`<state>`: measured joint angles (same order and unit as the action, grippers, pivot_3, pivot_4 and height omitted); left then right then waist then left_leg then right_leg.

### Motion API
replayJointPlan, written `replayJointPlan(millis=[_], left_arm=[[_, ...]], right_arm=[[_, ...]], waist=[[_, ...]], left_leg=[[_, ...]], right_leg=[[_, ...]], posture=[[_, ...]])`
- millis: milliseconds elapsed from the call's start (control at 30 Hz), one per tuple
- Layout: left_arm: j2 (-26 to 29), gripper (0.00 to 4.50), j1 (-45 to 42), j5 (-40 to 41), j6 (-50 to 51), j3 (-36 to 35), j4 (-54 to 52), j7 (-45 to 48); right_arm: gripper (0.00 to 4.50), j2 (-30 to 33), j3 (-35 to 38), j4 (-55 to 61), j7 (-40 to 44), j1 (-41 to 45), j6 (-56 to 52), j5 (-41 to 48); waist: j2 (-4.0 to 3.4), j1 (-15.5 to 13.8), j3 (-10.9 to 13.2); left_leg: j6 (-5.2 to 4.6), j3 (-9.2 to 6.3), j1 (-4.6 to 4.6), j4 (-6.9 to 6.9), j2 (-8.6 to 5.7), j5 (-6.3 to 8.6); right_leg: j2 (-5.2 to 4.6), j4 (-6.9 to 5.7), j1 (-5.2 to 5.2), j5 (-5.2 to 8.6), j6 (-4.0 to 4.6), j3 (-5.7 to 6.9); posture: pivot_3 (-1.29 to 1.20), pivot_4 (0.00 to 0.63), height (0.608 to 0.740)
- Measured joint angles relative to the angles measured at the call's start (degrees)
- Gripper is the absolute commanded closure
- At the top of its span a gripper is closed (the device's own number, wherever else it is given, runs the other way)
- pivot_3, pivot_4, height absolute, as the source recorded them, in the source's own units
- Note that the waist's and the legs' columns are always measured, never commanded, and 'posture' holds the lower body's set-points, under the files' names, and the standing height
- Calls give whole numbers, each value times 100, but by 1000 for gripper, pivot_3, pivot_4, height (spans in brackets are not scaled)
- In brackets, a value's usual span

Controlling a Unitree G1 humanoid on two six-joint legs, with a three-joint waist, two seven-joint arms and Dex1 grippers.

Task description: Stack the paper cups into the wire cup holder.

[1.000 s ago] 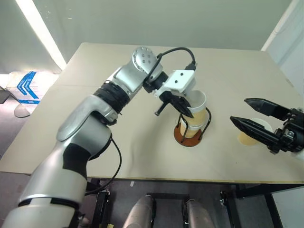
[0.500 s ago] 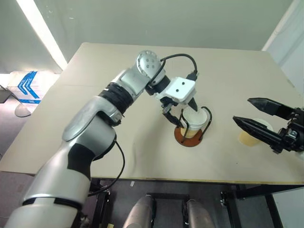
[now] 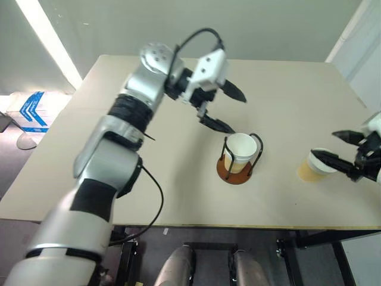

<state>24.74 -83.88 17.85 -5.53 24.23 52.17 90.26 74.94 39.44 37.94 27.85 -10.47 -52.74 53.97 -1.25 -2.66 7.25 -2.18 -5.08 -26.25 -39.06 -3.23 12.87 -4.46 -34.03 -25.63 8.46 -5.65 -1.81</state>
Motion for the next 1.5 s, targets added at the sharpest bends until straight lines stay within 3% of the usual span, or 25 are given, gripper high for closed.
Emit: replayJointPlan(millis=[167,333,667,800,1033,1300,1400,1500], left_arm=[[521,22,877,-343,473,-401,-356,-322],[994,22,1707,-393,1201,-869,-1394,-820],[1267,22,2453,-444,2000,-1271,-2689,-1359],[1265,0,2509,-449,2106,-1315,-2805,-1458],[1220,0,2553,-350,2350,-1440,-3067,-1454],[1518,0,2926,206,2794,-1629,-3709,-762],[1594,0,3038,252,2916,-1649,-3848,-703],[1605,0,3049,280,2983,-1663,-3880,-714]], right_arm=[[1055,670,-699,-470,1252,-107,616,-1229],[1055,1011,-1757,-1336,2091,322,1508,-2127],[1055,728,-3978,-2871,3206,2119,2550,-3591],[1966,322,-4497,-3145,3522,2547,2711,-3998],[4460,-24,-4578,-3216,3769,2875,2846,-4297],[4493,88,-3982,-2854,4269,2981,2705,-3908],[4493,194,-3748,-2320,4506,3637,2264,-3446],[4493,127,-3960,-1734,4815,5109,1885,-3059]], waist=[[-6,23,-4],[-5,-5,-3],[-3,18,-2],[-2,51,-1],[-2,69,-1],[-2,109,-1],[-2,130,-1],[-3,154,-1]], left_leg=[[1,8,-1,-10,0,2],[-4,8,-4,-18,0,-1],[-10,9,27,-16,1,-16],[-8,8,29,-12,1,-35],[-3,-6,30,-8,1,-50],[13,-11,28,9,2,-55],[19,-14,27,11,3,-58],[16,-18,25,13,2,-58]], right_leg=[[2,3,1,8,-3,-4],[0,3,3,-3,11,-4],[0,-3,26,-13,28,-3],[0,-4,25,-26,40,-4],[1,-4,27,-43,61,1],[6,-4,18,-39,76,4],[9,-7,16,-11,121,6],[12,-12,10,-6,132,6]], posture=[[0,150,740],[0,150,740],[0,150,740],[0,150,740],[0,150,740],[0,150,740],[0,150,740],[0,150,740]])
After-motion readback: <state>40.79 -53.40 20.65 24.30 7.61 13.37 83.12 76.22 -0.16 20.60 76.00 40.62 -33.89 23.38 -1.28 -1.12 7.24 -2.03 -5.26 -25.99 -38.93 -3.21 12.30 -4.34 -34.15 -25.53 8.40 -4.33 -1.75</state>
